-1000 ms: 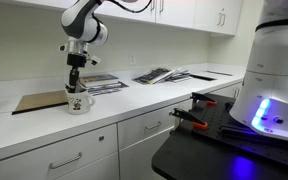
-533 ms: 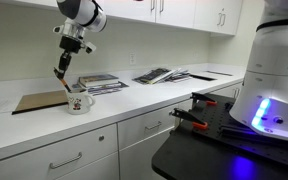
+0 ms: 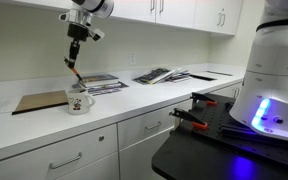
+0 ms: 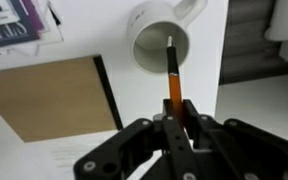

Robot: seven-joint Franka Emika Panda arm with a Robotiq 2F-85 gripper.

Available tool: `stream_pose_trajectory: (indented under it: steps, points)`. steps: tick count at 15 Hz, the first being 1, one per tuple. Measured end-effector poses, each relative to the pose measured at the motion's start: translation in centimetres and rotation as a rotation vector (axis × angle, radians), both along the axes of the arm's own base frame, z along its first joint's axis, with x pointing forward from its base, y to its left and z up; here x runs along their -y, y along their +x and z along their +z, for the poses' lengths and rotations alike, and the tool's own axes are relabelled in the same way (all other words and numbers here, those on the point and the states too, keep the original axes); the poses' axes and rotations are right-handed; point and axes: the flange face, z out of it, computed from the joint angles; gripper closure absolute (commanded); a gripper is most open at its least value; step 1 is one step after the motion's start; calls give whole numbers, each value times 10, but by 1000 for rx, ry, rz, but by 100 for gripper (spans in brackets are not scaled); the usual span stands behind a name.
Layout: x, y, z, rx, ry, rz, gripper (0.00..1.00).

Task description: Remove the pen from the mug and put it on the counter

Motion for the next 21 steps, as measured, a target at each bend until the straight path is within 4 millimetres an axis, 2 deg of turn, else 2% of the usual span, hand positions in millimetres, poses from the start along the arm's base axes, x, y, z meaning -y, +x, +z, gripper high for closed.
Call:
stream_pose_trajectory:
  steps: [8,14,17,21]
  points:
    - [42,-54,-44,-153,-345,231,96]
    - [55,-96,-102,-228,-603,468,96]
    - [55,-105,-123,-205,-759,577,96]
    - [57,-105,-145,-85,-922,655,96]
